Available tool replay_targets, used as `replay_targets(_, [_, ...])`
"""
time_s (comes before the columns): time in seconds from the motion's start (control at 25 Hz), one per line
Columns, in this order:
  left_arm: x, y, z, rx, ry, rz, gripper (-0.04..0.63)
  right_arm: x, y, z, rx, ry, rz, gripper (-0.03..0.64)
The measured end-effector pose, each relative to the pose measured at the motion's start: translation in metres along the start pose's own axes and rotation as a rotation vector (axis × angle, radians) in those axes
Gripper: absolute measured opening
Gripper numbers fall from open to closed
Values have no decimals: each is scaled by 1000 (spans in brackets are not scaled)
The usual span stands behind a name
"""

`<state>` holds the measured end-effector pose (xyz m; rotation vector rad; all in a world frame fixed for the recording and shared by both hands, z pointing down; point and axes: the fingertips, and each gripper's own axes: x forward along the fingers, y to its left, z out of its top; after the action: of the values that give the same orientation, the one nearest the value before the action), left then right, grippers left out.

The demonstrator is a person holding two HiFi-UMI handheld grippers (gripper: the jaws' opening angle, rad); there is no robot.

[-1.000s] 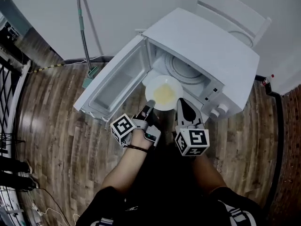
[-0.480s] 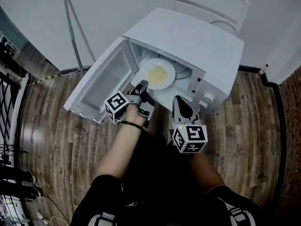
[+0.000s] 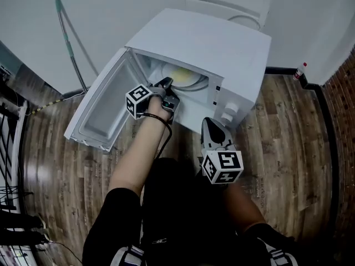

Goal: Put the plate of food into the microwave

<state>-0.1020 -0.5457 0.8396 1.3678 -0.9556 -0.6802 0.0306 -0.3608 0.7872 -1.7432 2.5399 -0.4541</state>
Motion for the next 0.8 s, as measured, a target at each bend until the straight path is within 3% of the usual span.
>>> replay_targets(0.16, [16, -2, 6, 22, -3, 27, 15, -8, -6, 2, -15, -6, -21, 9])
replay_targets(0.56, [43, -2, -1, 259, 85, 122, 14, -19, -10, 4, -49, -8, -44, 11])
replay_targets(0.64, [45, -4, 3, 400, 82, 162, 15, -20, -13, 2, -37, -6, -47, 11])
replay_targets(0.8, [42, -2, 7, 793, 105, 303, 53, -21, -13, -1, -17, 1, -42, 11])
